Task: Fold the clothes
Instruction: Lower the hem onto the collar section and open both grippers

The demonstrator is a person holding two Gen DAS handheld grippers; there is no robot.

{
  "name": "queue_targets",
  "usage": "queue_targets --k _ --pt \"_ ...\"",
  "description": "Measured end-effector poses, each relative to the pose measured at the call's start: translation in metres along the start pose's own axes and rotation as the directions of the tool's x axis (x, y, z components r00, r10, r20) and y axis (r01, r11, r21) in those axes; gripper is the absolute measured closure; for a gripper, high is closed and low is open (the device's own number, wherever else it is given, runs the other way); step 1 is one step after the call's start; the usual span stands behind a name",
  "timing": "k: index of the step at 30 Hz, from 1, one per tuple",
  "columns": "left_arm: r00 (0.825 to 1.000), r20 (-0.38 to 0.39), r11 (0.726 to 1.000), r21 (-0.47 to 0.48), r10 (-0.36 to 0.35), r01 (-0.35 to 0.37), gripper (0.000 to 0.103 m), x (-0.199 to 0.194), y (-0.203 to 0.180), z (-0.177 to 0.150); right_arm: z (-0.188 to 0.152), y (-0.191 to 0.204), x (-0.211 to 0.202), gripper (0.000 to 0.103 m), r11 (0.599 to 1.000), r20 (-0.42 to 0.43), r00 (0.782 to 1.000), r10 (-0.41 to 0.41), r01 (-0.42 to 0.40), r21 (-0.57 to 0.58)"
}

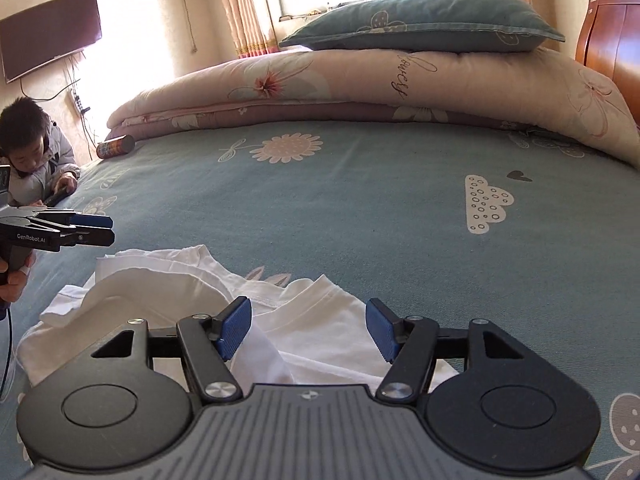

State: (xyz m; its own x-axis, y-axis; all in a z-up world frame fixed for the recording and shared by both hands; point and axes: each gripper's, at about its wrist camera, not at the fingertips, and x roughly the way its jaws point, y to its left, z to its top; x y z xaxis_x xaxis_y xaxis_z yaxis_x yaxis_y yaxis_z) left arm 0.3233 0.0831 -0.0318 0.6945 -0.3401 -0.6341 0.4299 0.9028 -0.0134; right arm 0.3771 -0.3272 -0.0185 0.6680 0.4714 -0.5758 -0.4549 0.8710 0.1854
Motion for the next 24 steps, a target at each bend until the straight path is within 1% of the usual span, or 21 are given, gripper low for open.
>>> queue_targets --k 2,3,5,8,9,11,14,15,18,20,22,24 --pt "1.000 0.007 0.999 0.037 0.022 -0.022 0.036 -0.015 -0.003 -0.008 -0.005 0.004 -0.025 0.034 0.999 0.028 1.000 -0.005 0.006 -0.042" --pt "0.999 0.010 0.998 0.056 0.033 -0.033 0.031 -0.022 -0.005 -0.012 -0.010 0.007 -0.036 0.032 0.997 0.033 0.999 -0.012 0.014 -0.072" --pt "0.998 0.018 0.994 0.093 0.054 -0.056 0.026 -0.037 -0.008 -0.020 -0.029 0.013 -0.050 0.029 0.987 0.000 0.999 -0.049 0.048 -0.154" --pt "0.996 0.031 0.985 0.148 0.086 -0.089 0.026 -0.059 -0.012 -0.031 -0.060 0.024 -0.066 0.028 0.953 -0.063 0.990 -0.124 0.101 -0.287" --pt "0.993 0.018 0.972 0.203 0.121 -0.122 0.026 -0.062 -0.020 -0.042 -0.072 0.028 -0.066 0.028 0.936 -0.090 0.984 -0.157 0.119 -0.331" --pt "0.989 -0.019 0.952 0.274 0.149 -0.138 0.026 -0.060 -0.032 -0.056 -0.090 0.033 -0.066 0.028 0.918 -0.133 0.974 -0.185 0.123 -0.377" --pt "0.988 -0.056 0.932 0.343 0.145 -0.117 0.026 -0.051 -0.047 -0.069 -0.105 0.042 -0.061 0.028 0.913 -0.166 0.971 -0.172 0.094 -0.396" --pt "0.985 -0.048 0.918 0.374 0.166 -0.136 0.026 -0.046 -0.052 -0.071 -0.108 0.045 -0.058 0.028 0.904 -0.168 0.969 -0.179 0.095 -0.416" --pt "0.973 -0.010 0.869 0.451 0.232 -0.203 0.026 -0.032 -0.063 -0.071 -0.112 0.056 -0.047 0.028 0.868 -0.139 0.966 -0.220 0.129 -0.479" --pt "0.968 0.013 0.860 0.455 0.251 -0.229 0.026 -0.024 -0.063 -0.065 -0.113 0.063 -0.040 0.028 0.846 -0.110 0.964 -0.240 0.153 -0.511" --pt "0.963 0.036 0.852 0.458 0.268 -0.255 0.026 -0.016 -0.063 -0.058 -0.107 0.066 -0.039 0.028 0.844 -0.086 0.968 -0.236 0.161 -0.511" --pt "0.957 0.058 0.858 0.429 0.286 -0.282 0.026 -0.009 -0.056 -0.046 -0.098 0.063 -0.034 0.028 0.848 -0.063 0.968 -0.245 0.182 -0.498"
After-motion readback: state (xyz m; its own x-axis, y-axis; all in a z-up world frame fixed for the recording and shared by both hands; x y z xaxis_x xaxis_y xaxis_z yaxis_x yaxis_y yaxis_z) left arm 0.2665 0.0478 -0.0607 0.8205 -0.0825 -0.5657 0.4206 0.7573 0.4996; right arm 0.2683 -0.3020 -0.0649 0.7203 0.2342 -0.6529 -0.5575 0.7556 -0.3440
